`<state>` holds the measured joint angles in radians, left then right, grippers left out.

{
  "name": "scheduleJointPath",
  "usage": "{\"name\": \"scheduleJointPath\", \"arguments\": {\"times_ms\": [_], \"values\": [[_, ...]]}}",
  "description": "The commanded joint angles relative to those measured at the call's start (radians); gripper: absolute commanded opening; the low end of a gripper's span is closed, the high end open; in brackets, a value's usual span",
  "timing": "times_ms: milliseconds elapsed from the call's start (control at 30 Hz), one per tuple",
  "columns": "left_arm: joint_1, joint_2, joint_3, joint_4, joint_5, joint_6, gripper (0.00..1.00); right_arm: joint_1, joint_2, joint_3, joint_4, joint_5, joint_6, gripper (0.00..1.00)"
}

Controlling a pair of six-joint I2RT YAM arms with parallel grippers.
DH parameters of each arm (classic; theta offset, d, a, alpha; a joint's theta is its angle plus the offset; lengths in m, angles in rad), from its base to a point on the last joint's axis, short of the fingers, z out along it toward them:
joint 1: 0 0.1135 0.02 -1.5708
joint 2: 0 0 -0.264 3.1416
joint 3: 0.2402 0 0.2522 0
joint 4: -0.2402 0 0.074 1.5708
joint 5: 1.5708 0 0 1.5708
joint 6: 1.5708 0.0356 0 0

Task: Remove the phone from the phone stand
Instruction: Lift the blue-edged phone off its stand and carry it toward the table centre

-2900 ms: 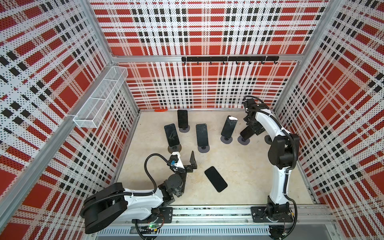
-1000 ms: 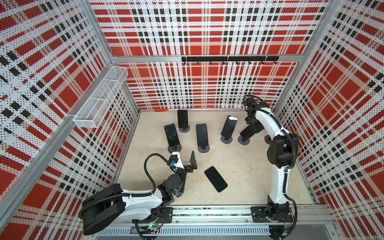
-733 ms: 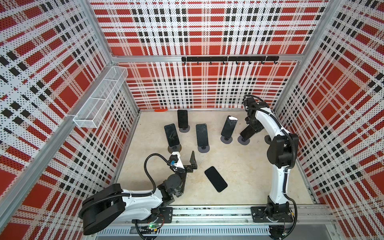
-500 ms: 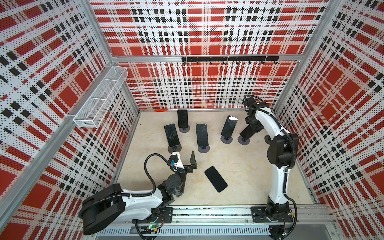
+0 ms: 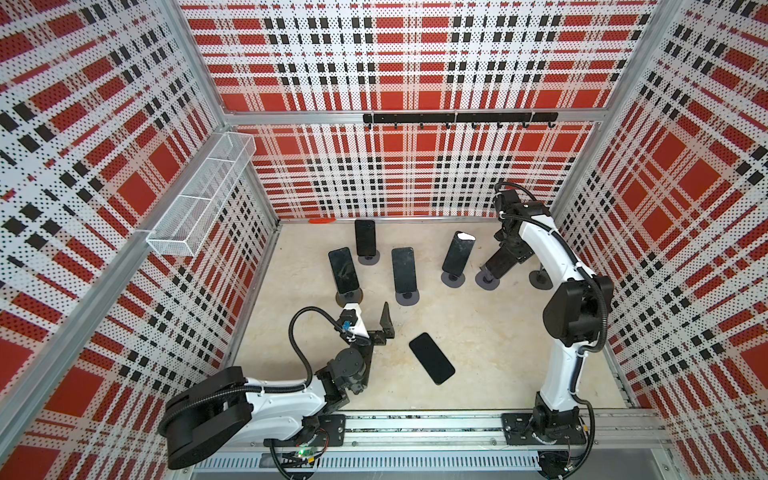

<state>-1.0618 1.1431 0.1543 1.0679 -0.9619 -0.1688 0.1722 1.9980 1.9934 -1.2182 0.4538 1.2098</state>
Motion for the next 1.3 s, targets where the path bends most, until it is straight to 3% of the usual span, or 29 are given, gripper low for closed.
{"name": "scheduleJointPath", "arguments": {"times_ms": [0,400,800,1000,1167,1267], "values": [[0.002,0.016,0.027,0.006,0.008,0.011,0.98,0.016,-0.065,-0.014,0.008,0.039,-0.052,0.68],[0.021,0.046,0.029,0.006,-0.008,0.001,0.98,0.042,-0.228,-0.219,0.113,0.051,-0.281,0.68],[0.037,0.070,0.040,-0.004,-0.003,-0.017,0.98,0.157,-0.418,-0.518,0.175,0.050,-0.427,0.68],[0.050,0.066,0.035,-0.005,-0.008,-0.028,0.98,0.220,-0.505,-0.685,0.286,-0.112,-0.562,0.68],[0.067,0.061,0.028,-0.003,-0.016,-0.028,0.98,0.284,-0.567,-0.801,0.377,-0.258,-0.649,0.57],[0.071,0.058,0.031,-0.005,-0.007,-0.028,0.98,0.292,-0.560,-0.841,0.376,-0.314,-0.698,0.57]]}}
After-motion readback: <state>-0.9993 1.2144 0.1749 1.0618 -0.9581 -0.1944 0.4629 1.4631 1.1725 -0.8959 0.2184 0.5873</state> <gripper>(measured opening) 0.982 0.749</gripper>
